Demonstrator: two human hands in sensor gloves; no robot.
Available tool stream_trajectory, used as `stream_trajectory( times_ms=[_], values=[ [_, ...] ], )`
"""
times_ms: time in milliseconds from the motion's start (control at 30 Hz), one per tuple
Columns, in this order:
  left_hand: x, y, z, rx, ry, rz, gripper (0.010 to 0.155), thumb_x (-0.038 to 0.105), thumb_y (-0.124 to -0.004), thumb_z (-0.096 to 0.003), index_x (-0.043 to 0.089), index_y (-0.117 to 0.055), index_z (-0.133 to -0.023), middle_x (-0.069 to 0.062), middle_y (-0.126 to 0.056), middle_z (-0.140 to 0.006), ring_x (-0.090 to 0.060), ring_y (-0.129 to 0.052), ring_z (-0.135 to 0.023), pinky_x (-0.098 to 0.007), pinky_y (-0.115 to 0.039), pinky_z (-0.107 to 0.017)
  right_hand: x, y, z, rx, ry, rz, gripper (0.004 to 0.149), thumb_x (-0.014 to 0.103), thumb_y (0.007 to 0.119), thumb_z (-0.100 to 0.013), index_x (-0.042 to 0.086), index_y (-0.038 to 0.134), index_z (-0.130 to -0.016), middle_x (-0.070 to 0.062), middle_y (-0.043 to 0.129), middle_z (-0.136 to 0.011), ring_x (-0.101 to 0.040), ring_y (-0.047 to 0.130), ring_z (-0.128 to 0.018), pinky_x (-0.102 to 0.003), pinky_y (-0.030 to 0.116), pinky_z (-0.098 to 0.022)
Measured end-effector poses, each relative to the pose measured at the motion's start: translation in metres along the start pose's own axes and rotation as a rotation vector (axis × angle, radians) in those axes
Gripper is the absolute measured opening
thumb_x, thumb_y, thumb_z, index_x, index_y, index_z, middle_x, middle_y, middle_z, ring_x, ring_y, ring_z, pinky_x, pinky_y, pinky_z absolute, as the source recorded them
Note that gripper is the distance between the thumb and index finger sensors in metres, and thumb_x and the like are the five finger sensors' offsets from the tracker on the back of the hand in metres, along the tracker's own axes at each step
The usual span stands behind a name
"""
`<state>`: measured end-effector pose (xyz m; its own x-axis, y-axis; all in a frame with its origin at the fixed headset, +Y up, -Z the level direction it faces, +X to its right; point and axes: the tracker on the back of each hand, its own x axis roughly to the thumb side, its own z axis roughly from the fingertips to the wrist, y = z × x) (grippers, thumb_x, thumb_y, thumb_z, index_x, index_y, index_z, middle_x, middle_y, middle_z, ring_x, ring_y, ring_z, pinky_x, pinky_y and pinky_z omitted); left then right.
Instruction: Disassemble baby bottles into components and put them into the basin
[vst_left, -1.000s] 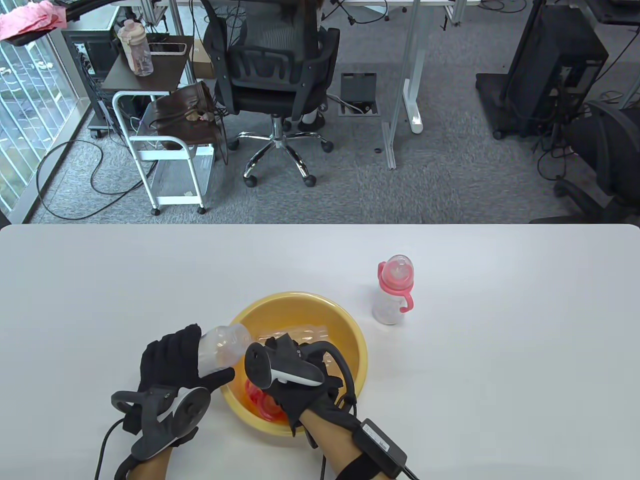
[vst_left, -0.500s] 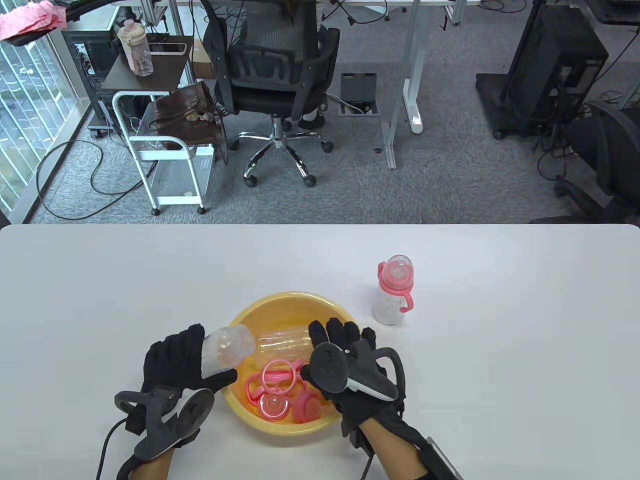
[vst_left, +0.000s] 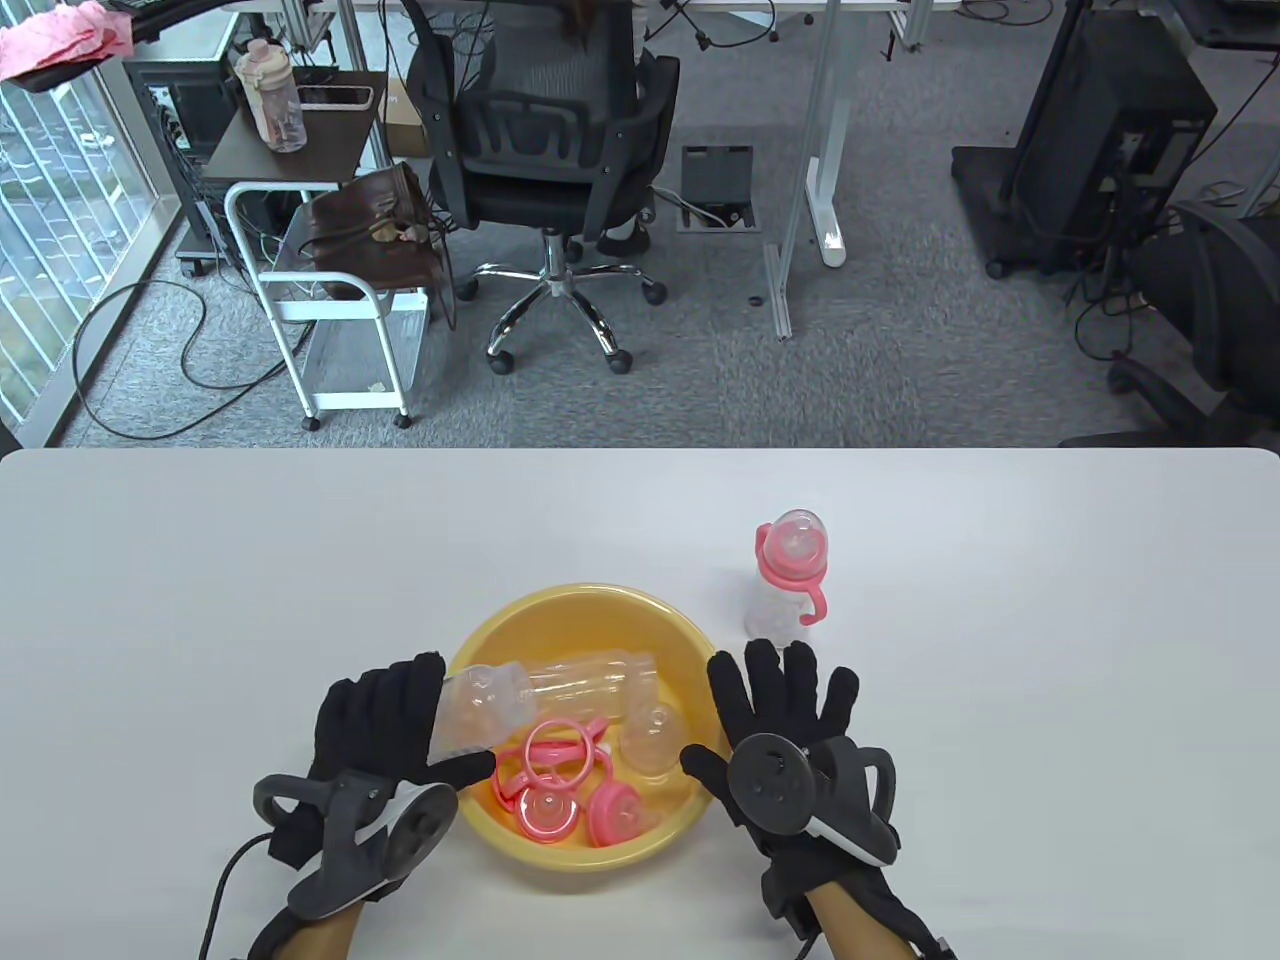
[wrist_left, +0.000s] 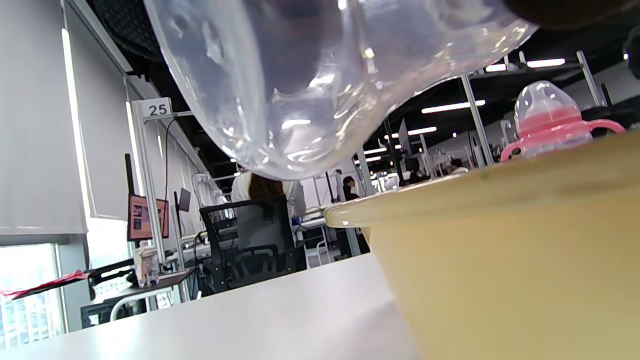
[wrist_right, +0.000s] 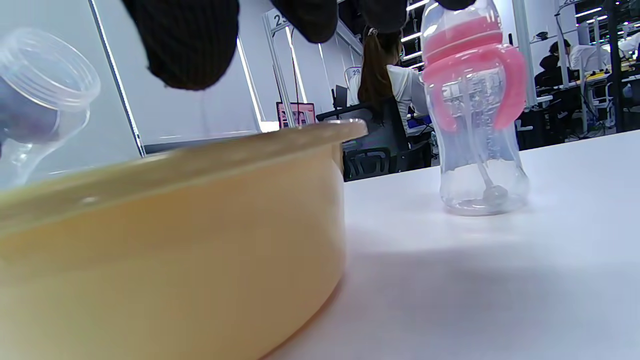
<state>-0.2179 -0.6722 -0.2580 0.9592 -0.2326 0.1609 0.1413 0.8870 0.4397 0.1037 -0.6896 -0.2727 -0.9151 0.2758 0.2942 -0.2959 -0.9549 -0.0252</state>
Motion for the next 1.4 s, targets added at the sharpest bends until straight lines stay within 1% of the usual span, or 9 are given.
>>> stream_trajectory(
  times_ms=[167, 367, 533, 667, 867, 1067, 1200, 1333, 1400],
  values=[
    [0.01, 0.005, -0.022, -0.131, 0.014, 0.0, 0.096, 0.073, -0.065, -0.0345, 0.019, -0.051, -0.112, -0.01, -0.069, -0.111, -0.034, -0.078, -0.103, -0.06, -0.058, -0.078, -0.008, -0.004, 0.003, -0.028, 0.045, -0.067, 0.078, 0.049, 0.069, -0.056, 0.014, 0.034, -0.117, -0.03, 0.026, -0.12, -0.067, 0.028, -0.106, -0.081, 0.011, -0.067],
    [0.037, 0.004, -0.08, -0.315, -0.069, -0.087, 0.095, 0.07, -0.068, -0.0362, 0.018, -0.048, -0.113, -0.01, -0.066, -0.113, -0.035, -0.075, -0.105, -0.061, -0.055, -0.079, -0.013, -0.007, 0.003, -0.041, 0.052, -0.089, 0.079, 0.049, 0.069, -0.057, 0.012, 0.034, -0.117, -0.031, 0.029, -0.119, -0.067, 0.031, -0.106, -0.081, 0.013, -0.067],
    [0.066, -0.013, -0.12, -0.454, -0.104, -0.128, 0.095, 0.066, -0.071, -0.0381, 0.017, -0.043, -0.114, -0.01, -0.061, -0.114, -0.035, -0.071, -0.108, -0.061, -0.052, -0.081, -0.016, -0.011, 0.003, -0.051, 0.06, -0.069, 0.078, 0.048, 0.069, -0.057, 0.012, 0.035, -0.117, -0.03, 0.03, -0.119, -0.067, 0.032, -0.106, -0.081, 0.014, -0.068],
    [0.084, -0.028, -0.134, -0.509, -0.152, -0.12, 0.094, 0.062, -0.074, -0.0388, 0.016, -0.041, -0.114, -0.01, -0.061, -0.115, -0.034, -0.07, -0.108, -0.06, -0.053, -0.081, -0.017, -0.015, 0.005, -0.078, 0.054, -0.089, 0.079, 0.048, 0.068, -0.057, 0.011, 0.034, -0.117, -0.03, 0.031, -0.119, -0.066, 0.033, -0.106, -0.081, 0.014, -0.068],
    [0.097, -0.043, -0.139, -0.574, -0.132, -0.172, 0.093, 0.059, -0.075, -0.0412, 0.018, -0.038, -0.115, -0.009, -0.057, -0.117, -0.034, -0.067, -0.11, -0.06, -0.051, -0.082, -0.016, -0.015, 0.005, -0.076, 0.048, -0.077, 0.079, 0.048, 0.068, -0.057, 0.011, 0.033, -0.117, -0.03, 0.032, -0.119, -0.065, 0.034, -0.107, -0.081, 0.014, -0.068],
    [0.097, -0.044, -0.135, -0.532, -0.143, -0.194, 0.098, 0.064, -0.071, -0.037, 0.018, -0.036, -0.115, -0.01, -0.053, -0.118, -0.035, -0.062, -0.112, -0.06, -0.048, -0.082, -0.013, -0.013, 0.004, -0.065, 0.031, -0.051, 0.079, 0.048, 0.068, -0.057, 0.01, 0.033, -0.117, -0.03, 0.032, -0.119, -0.064, 0.036, -0.107, -0.082, 0.015, -0.068],
    [0.088, -0.027, -0.127, -0.53, -0.192, -0.142, 0.102, 0.067, -0.067, -0.0356, 0.014, -0.033, -0.116, -0.014, -0.049, -0.119, -0.039, -0.057, -0.113, -0.063, -0.044, -0.082, -0.012, -0.012, 0.004, -0.06, 0.028, -0.053, 0.079, 0.048, 0.068, -0.057, 0.01, 0.033, -0.117, -0.031, 0.032, -0.118, -0.064, 0.035, -0.107, -0.082, 0.015, -0.068],
    [0.073, 0.003, -0.106, -0.413, -0.232, -0.182, 0.103, 0.069, -0.063, -0.034, 0.013, -0.035, -0.116, -0.015, -0.049, -0.119, -0.042, -0.054, -0.114, -0.063, -0.04, -0.082, -0.01, -0.011, 0.005, -0.051, 0.021, -0.038, 0.08, 0.049, 0.068, -0.057, 0.011, 0.032, -0.117, -0.031, 0.029, -0.119, -0.064, 0.032, -0.107, -0.082, 0.014, -0.067],
    [0.064, 0.015, -0.092, -0.385, -0.241, -0.174, 0.103, 0.07, -0.062, -0.034, 0.013, -0.035, -0.115, -0.016, -0.049, -0.119, -0.042, -0.052, -0.114, -0.063, -0.038, -0.082, -0.008, -0.01, 0.005, -0.047, 0.009, -0.027, 0.08, 0.049, 0.068, -0.057, 0.011, 0.032, -0.117, -0.031, 0.027, -0.119, -0.065, 0.03, -0.107, -0.082, 0.014, -0.067]
  ],
)
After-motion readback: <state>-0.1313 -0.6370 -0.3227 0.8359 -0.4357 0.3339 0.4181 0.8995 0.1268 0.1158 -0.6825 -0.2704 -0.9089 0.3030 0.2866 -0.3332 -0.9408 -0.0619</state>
